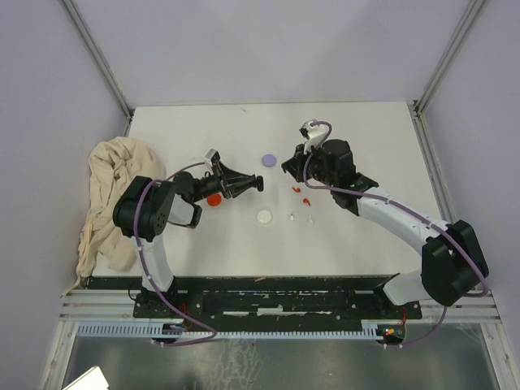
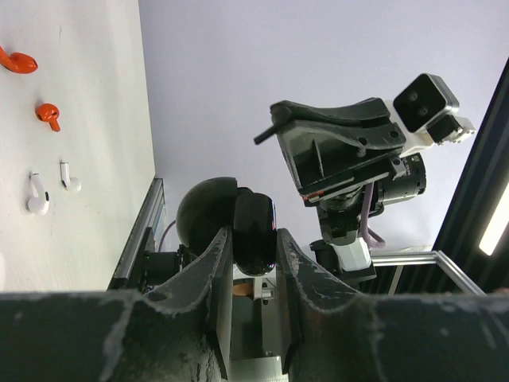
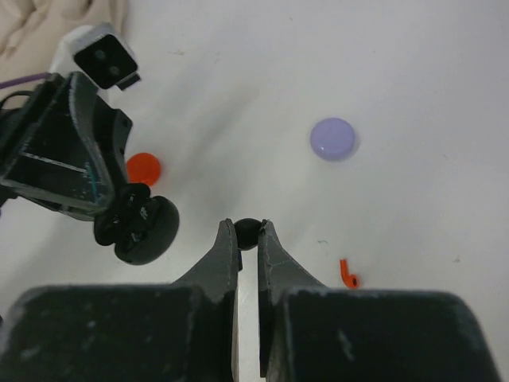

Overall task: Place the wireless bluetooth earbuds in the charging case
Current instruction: Pick up the earbud from the center of the board, then place the earbud in the charging case.

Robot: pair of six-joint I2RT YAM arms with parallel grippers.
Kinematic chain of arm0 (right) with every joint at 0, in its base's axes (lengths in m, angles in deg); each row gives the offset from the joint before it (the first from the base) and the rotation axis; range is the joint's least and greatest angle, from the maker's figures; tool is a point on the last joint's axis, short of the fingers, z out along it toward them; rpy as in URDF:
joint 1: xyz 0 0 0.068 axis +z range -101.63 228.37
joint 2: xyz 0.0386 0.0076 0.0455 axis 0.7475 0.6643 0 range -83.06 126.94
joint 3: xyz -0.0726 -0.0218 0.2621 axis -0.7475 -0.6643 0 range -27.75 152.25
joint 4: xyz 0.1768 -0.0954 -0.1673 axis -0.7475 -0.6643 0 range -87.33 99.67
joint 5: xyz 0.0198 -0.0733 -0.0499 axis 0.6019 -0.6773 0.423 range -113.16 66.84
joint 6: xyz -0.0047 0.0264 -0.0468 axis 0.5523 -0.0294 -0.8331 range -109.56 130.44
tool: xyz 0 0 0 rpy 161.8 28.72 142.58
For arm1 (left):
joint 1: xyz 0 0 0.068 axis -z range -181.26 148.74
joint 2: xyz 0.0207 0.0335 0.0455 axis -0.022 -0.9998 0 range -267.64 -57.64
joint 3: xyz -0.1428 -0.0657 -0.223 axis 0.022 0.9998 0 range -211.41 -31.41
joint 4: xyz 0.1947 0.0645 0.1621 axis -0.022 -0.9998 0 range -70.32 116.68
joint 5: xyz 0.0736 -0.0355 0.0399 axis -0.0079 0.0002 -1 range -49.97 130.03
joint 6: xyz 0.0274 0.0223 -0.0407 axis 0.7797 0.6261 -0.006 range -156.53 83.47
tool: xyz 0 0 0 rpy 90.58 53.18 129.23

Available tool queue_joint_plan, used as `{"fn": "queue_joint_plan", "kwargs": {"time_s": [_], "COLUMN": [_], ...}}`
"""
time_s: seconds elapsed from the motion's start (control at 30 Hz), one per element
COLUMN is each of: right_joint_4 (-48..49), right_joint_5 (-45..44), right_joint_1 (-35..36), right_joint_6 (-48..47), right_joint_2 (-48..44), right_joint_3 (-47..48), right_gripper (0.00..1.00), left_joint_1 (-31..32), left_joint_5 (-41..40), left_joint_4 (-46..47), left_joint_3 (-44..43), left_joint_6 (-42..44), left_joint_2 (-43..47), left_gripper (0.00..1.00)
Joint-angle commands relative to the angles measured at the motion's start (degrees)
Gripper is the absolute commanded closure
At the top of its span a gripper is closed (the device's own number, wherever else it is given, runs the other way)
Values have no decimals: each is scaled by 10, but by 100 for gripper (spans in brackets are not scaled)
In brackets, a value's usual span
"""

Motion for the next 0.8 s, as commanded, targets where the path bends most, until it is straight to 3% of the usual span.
{"fn": "queue_joint_plan", "kwargs": {"time_s": [0.0,0.33,0.77], "right_joint_4": [160,387,550], "right_joint_5": [84,159,214], "right_joint_1": [-3,-3,3], "right_joint_6": [4,20,3], "right_joint_2": [-31,-13,49], "right_joint_3": [-35,-118,-164], "right_gripper": [99,98,98], "left_joint_1": [13,24,46], "left_joint_5": [-21,-46,-58], "left_joint_4": [117,117,117], "left_joint_3": [-11,-13,-35], "left_joint_6": [4,-10,-26], "left_joint_2": [16,0,0], "left_gripper": [97,97,97]}}
